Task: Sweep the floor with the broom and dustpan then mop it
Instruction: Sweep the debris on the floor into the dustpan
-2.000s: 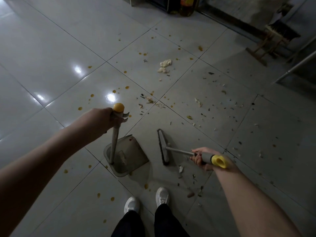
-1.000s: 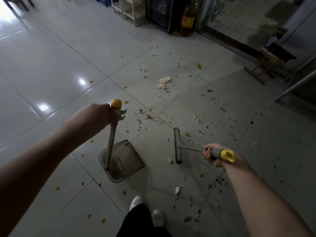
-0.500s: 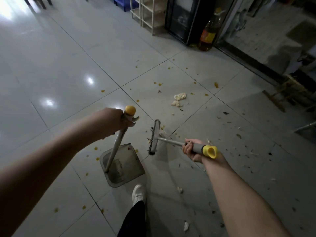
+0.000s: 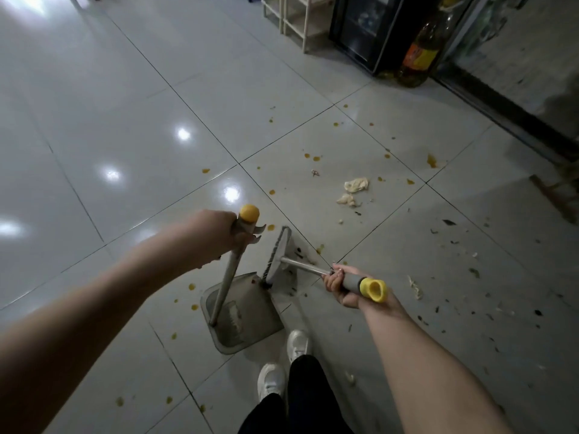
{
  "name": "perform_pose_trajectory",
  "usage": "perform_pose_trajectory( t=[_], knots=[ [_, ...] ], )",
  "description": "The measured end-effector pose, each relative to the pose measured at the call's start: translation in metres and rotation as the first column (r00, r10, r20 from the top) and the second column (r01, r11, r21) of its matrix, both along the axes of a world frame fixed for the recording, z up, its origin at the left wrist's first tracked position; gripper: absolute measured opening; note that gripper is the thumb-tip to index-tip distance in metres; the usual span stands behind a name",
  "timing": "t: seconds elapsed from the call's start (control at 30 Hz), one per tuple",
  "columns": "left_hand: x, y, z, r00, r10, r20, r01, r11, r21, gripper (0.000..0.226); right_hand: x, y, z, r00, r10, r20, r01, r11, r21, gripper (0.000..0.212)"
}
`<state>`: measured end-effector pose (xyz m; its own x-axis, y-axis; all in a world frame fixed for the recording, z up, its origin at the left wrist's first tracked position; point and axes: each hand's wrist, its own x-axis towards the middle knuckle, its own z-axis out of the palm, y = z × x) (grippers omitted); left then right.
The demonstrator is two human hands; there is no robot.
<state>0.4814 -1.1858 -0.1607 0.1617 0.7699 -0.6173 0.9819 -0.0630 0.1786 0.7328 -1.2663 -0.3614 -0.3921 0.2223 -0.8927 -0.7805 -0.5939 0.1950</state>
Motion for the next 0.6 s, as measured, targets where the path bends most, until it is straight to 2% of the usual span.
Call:
perform_pose_trajectory(
  t=[0.1,0.2,0.3,0.4,0.5,0.6],
  knots=[
    [0.010,0.015,-0.006,0.999,-0.048,-0.021,0.049,0.998,0.043,0.030,0.009,0.017,-0.009,0.999,0.055,-0.001,-0.055,0.998,0.010,0.034],
    [0.022,0.029,-0.008,0.996,-0.075,-0.037,0.077,0.996,0.055,0.029,0.019,0.033,-0.007,0.956,0.293,0.024,-0.292,0.956,-0.022,0.027],
    [0.032,0.041,-0.010,0.995,-0.090,-0.045,0.093,0.994,0.057,0.029,0.025,0.048,-0.001,0.836,0.541,0.089,-0.538,0.841,-0.058,0.031],
    [0.039,0.048,-0.011,0.993,-0.108,-0.037,0.111,0.992,0.067,0.030,0.020,0.057,0.000,0.700,0.693,0.176,-0.689,0.719,-0.089,0.036],
    [0.045,0.053,-0.010,0.991,-0.130,-0.026,0.132,0.989,0.071,0.035,0.016,0.058,-0.005,0.629,0.734,0.256,-0.737,0.668,-0.102,0.036],
    [0.053,0.056,-0.008,0.985,-0.172,-0.008,0.172,0.984,0.044,0.040,0.024,0.044,-0.010,0.679,0.684,0.269,-0.683,0.722,-0.112,0.033]
  ],
)
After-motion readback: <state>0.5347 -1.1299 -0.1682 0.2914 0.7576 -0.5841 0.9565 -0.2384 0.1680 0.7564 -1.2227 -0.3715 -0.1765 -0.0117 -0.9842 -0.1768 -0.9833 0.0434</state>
